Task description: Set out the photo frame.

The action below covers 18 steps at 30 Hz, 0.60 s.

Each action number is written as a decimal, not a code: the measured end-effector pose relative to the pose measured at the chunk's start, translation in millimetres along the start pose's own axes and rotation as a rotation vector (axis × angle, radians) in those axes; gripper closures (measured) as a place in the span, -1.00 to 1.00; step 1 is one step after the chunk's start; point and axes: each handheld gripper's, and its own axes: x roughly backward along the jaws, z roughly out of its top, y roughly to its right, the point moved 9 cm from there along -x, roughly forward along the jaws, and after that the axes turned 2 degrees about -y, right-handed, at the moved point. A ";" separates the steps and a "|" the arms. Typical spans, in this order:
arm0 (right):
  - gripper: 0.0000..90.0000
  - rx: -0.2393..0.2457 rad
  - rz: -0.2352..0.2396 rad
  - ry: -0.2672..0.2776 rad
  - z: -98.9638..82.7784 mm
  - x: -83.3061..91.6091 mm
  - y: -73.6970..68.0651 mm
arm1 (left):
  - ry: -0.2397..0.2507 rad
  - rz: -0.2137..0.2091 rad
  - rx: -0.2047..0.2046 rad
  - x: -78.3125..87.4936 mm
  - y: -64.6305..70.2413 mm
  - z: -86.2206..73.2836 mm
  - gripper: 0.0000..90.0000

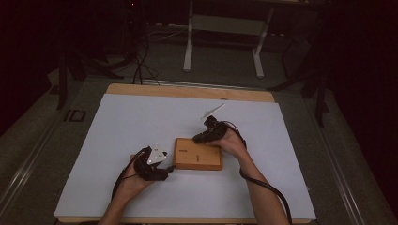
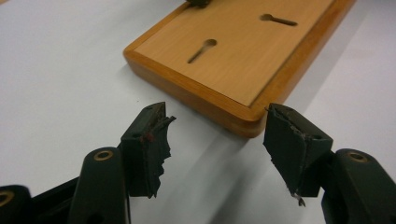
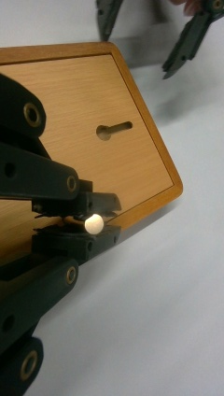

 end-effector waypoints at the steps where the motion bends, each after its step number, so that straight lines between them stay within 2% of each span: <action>1: 0.86 -0.001 0.005 0.003 0.4 -0.2 0.6 | -0.005 0.000 -0.003 -0.6 0.6 -0.1 -0.16; 7: 0.86 -0.032 0.028 -0.012 1.5 0.1 2.1 | -0.015 -0.005 -0.010 -4.5 3.5 0.3 -0.21; 11: 0.86 -0.049 0.040 -0.011 2.2 0.0 3.4 | -0.019 0.008 -0.016 -8.2 3.7 2.0 -0.24; 18: 0.86 -0.070 0.054 -0.025 3.3 -0.1 5.0 | -0.009 -0.002 0.002 -10.9 0.5 4.0 -0.30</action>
